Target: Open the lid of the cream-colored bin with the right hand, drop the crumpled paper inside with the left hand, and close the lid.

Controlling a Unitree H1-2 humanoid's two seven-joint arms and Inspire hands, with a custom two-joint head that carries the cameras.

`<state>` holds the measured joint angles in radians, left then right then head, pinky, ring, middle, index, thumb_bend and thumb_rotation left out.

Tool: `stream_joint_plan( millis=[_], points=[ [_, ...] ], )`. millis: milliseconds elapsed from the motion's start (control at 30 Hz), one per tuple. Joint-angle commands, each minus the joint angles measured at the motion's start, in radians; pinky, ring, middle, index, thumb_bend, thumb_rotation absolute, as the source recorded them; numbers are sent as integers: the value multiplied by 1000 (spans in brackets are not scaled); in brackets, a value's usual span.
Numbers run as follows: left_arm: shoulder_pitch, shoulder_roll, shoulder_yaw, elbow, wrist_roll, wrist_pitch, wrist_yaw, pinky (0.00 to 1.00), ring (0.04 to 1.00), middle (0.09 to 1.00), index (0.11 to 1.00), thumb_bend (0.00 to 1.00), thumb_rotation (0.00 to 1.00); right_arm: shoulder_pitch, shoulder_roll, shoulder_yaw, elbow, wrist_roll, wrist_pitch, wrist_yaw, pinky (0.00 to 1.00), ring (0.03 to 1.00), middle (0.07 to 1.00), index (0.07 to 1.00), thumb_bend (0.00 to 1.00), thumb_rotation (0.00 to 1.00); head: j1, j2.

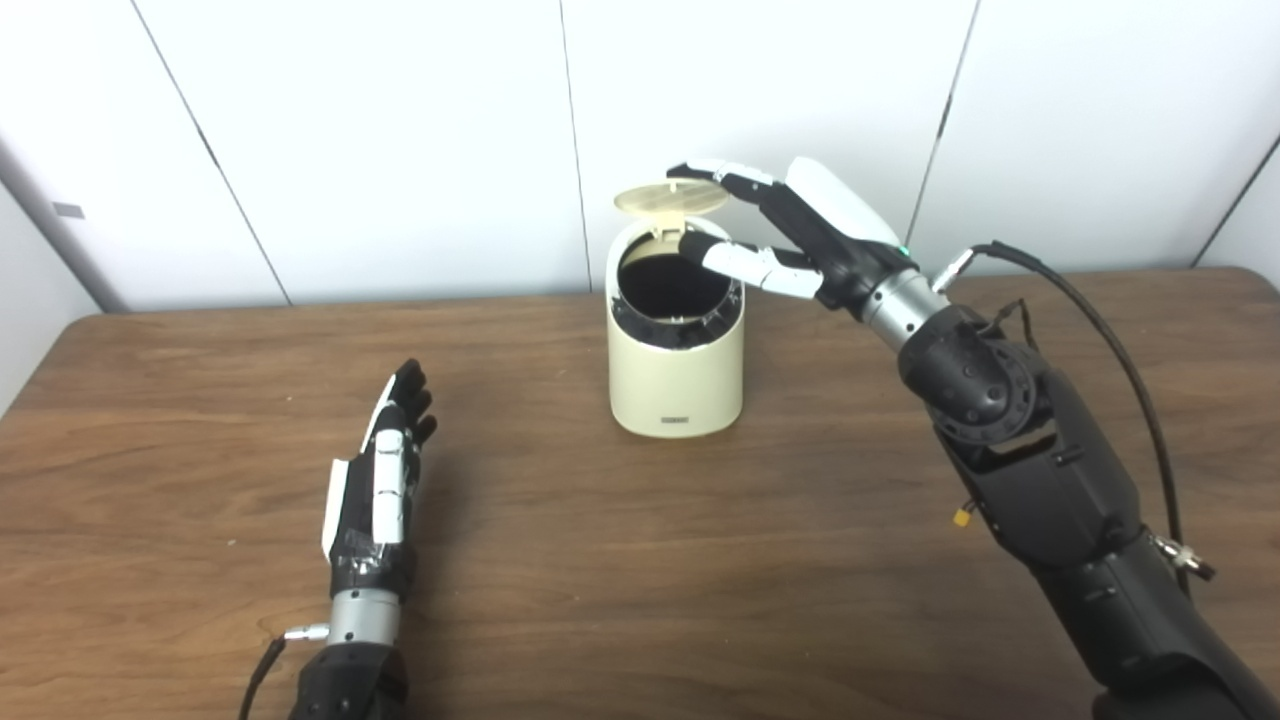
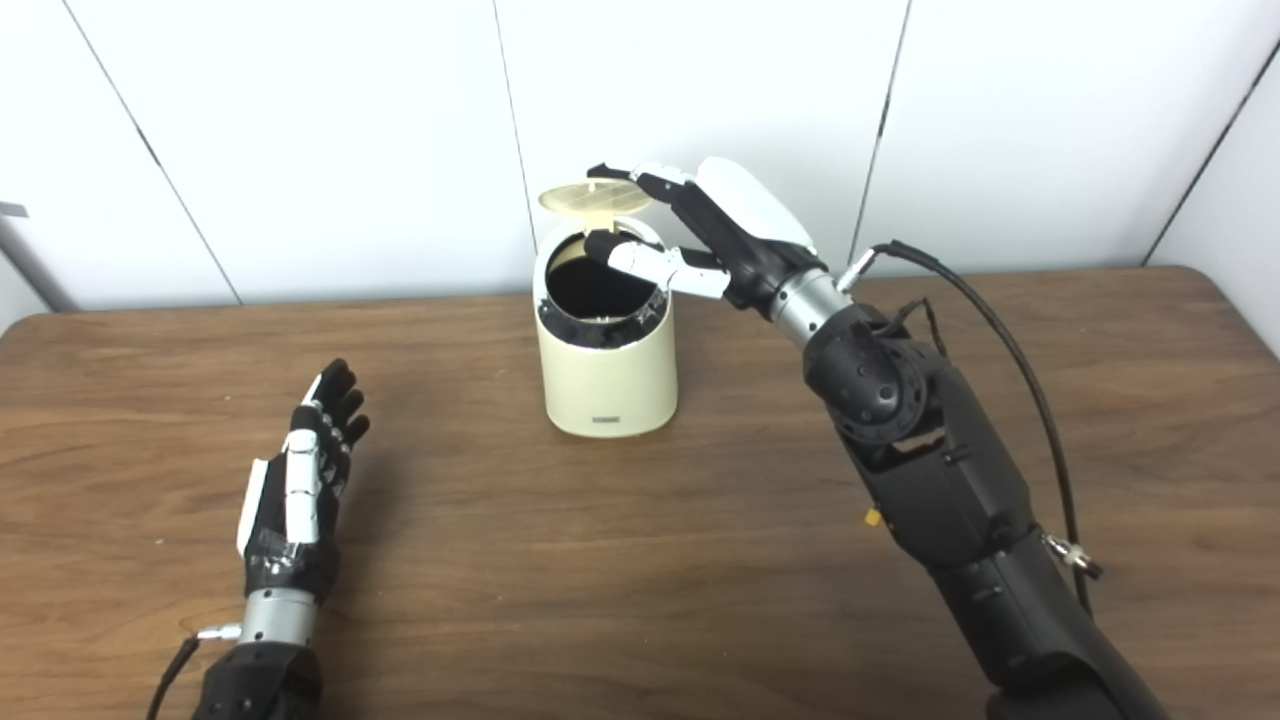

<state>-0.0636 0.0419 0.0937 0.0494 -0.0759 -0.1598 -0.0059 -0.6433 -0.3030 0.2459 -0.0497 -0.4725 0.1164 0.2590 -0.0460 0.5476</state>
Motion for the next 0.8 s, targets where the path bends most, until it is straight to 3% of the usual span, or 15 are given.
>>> stream_joint_plan(
  millis=[0,467,767],
  points=[
    [43,-5,-8,57,8,5,1,963,968,971,963,484,996,-21,-20,-19,-37,0,-5,-1,891,926,911,849,542,974,-1,1],
    [43,-14,-13,45,17,6,8,962,965,964,954,488,994,9,-21,-15,-50,-32,7,35,879,937,919,851,545,944,12,15],
    [38,-14,-6,39,30,19,22,957,968,965,958,501,1000,12,-26,25,-19,-65,-14,60,910,949,925,861,598,958,22,12]
  ],
)
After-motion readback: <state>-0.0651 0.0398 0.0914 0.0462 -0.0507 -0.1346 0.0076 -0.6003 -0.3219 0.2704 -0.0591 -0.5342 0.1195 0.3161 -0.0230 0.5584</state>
